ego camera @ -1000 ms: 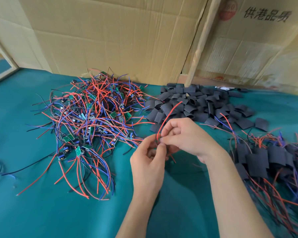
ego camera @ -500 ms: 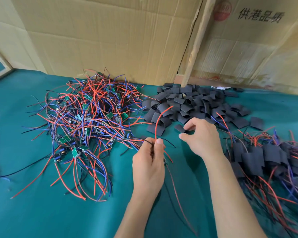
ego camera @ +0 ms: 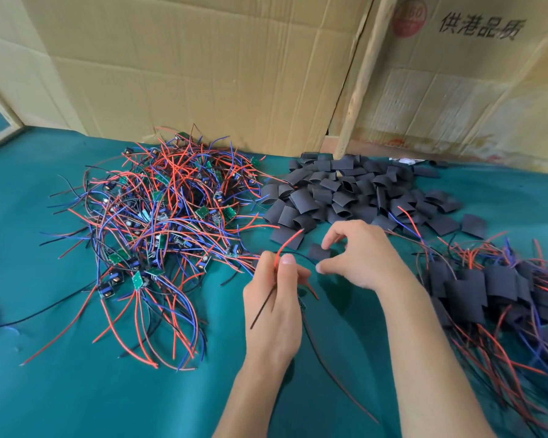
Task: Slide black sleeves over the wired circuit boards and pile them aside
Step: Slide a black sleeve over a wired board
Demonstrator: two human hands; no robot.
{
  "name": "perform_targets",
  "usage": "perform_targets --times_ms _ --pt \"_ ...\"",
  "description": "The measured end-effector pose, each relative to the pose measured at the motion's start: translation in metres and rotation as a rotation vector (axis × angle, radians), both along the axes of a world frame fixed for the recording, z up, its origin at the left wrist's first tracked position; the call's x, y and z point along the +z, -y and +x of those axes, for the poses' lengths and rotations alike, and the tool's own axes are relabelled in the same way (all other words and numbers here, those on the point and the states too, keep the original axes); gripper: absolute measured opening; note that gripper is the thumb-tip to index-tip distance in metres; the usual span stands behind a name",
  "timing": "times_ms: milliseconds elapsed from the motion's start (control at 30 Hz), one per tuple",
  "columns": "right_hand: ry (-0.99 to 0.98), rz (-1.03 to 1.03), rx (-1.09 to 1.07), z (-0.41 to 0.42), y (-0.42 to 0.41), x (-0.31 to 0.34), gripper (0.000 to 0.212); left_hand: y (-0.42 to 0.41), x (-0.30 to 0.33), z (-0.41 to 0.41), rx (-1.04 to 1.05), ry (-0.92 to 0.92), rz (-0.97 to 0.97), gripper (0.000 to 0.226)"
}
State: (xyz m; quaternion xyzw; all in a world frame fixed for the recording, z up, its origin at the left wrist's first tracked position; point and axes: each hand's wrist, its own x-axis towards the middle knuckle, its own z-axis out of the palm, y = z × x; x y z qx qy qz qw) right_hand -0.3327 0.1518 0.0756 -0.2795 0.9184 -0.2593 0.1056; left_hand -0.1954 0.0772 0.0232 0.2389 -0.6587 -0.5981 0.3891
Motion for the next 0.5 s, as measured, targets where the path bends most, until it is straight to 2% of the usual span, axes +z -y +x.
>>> perform_targets --times_ms 100,233,367,500 --pt "-0.025 -0.022 0.0 0.004 0.007 -0.002 0.023 0.002 0.003 0.002 0.074 -0.049 0.004 0.038" --pt "-0.026 -0.004 0.022 0.011 0.016 -0.002 0.02 0.002 0.006 0.005 0.136 -0.005 0.021 0.053" --pt "-0.078 -0.013 0.003 0.012 0.016 -0.001 0.019 0.006 0.008 0.004 0.197 0.017 0.135 0.059" --pt "-0.033 -0.073 0.034 0.009 0.014 0.001 0.03 0.005 0.005 0.002 0.163 0.001 0.156 0.06"
